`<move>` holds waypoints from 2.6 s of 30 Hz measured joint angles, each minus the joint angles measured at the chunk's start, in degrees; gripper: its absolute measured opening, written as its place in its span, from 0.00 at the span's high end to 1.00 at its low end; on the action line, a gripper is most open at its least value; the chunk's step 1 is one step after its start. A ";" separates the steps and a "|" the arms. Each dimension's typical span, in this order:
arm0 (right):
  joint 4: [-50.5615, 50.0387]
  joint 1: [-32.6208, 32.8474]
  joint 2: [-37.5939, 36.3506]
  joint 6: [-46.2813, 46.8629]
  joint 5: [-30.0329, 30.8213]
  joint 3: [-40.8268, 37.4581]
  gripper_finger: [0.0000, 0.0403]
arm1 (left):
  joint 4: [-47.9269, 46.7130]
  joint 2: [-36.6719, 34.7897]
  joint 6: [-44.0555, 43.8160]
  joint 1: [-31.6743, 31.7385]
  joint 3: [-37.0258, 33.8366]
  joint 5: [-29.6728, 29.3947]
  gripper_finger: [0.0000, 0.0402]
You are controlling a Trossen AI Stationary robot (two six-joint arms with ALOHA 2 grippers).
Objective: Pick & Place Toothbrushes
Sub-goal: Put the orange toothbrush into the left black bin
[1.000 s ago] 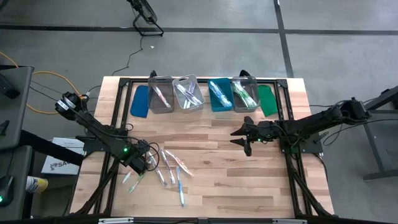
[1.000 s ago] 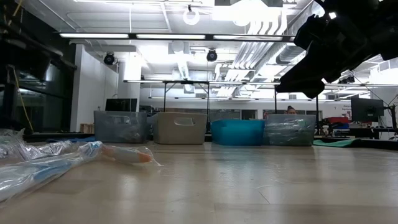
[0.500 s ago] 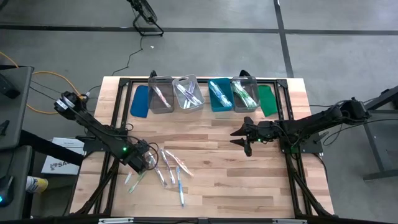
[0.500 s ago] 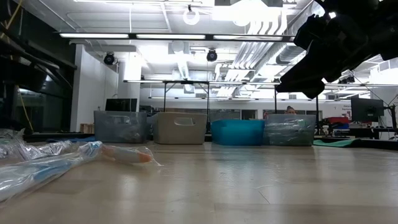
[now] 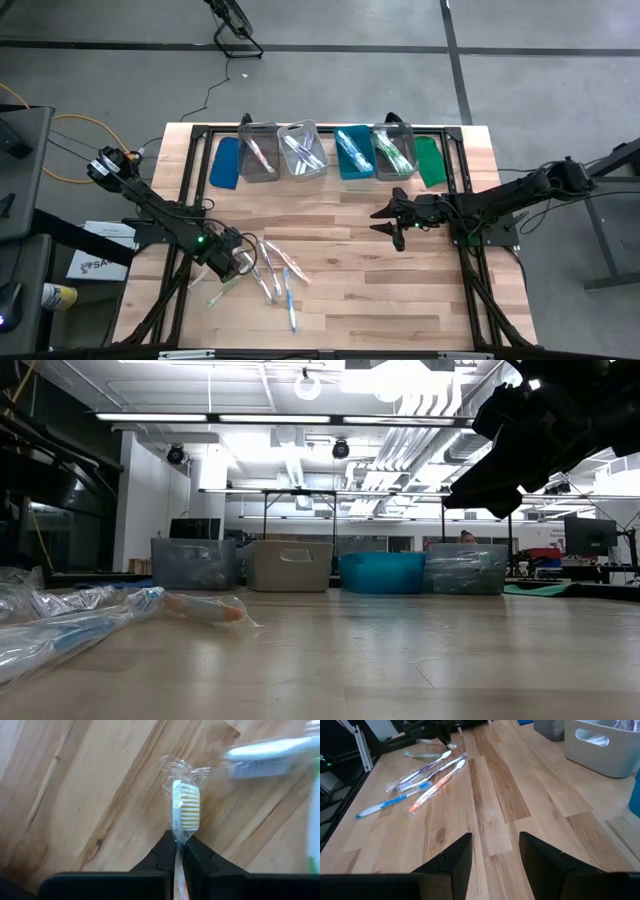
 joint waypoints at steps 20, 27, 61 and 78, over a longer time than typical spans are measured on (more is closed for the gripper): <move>-0.46 -0.01 0.02 0.45 0.00 -0.01 0.61 | -12.10 -8.65 3.80 0.09 4.58 -16.56 0.98; -0.48 0.00 0.02 0.45 0.01 -0.01 0.61 | -11.46 -13.04 13.44 2.82 6.60 -29.07 0.98; -0.68 0.01 0.02 1.74 0.04 0.01 0.61 | 9.08 -8.05 155.55 60.37 18.78 -8.36 0.98; -0.41 0.01 0.02 1.74 0.02 0.01 0.61 | 18.04 5.53 160.30 76.39 18.75 3.17 0.98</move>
